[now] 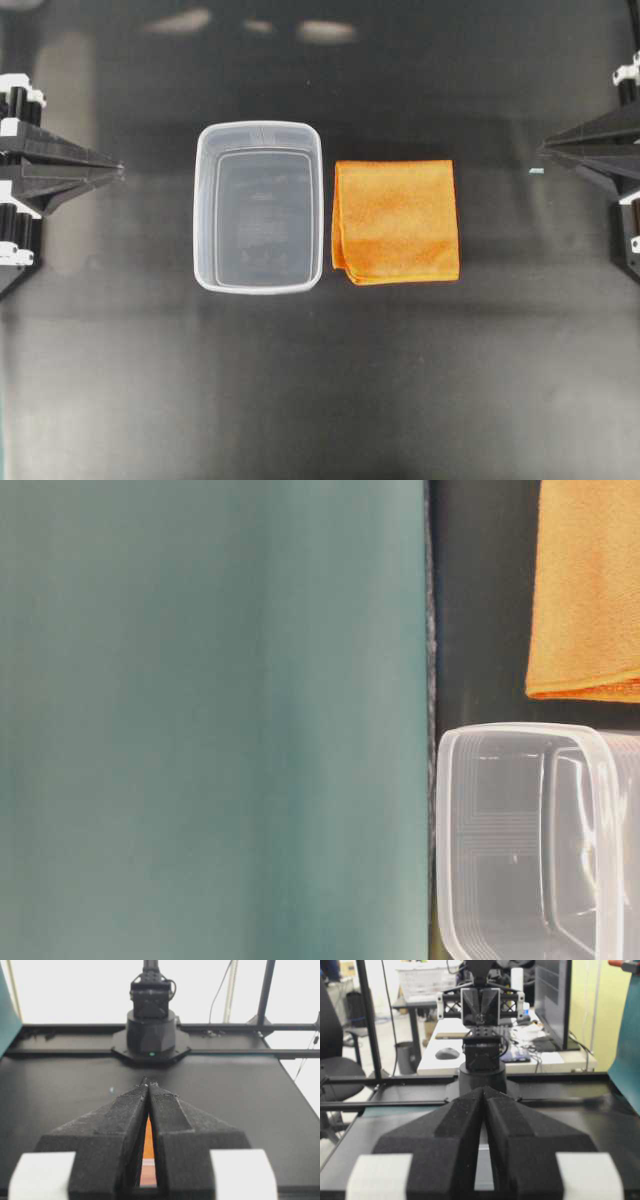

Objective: Place the orange towel into the container with the left arm.
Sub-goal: 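Move the left gripper over the container toward the orange towel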

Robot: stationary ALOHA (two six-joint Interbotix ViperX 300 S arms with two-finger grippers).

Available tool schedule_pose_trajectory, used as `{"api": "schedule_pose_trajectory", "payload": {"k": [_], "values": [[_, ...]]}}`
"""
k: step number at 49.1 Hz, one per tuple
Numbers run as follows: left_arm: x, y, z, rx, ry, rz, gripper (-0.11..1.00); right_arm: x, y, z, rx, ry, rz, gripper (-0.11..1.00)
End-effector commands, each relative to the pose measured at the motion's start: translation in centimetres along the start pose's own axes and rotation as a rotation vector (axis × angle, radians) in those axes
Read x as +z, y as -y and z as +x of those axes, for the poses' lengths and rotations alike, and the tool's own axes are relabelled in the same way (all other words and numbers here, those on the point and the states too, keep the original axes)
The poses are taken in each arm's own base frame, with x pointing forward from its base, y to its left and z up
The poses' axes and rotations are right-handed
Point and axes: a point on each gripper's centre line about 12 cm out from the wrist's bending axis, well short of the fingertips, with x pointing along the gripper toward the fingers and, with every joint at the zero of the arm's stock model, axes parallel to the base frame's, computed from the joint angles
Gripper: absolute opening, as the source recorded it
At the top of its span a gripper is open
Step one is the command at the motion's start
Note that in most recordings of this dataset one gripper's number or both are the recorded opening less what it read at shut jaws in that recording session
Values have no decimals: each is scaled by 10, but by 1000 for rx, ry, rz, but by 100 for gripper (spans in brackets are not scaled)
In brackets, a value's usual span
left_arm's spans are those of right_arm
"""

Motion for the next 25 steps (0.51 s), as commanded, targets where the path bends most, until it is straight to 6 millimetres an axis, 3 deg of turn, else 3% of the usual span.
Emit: {"api": "schedule_pose_trajectory", "payload": {"k": [1,16,25], "values": [[2,5,13,-27,-74,-1,6,4,-2,1,9,12,21,1],[11,5,60,-15,-350,-25,0,7,-2,-1,8,26,67,0],[16,4,100,-4,-491,-23,0,-3,-3,-3,9,-74,77,0]]}}
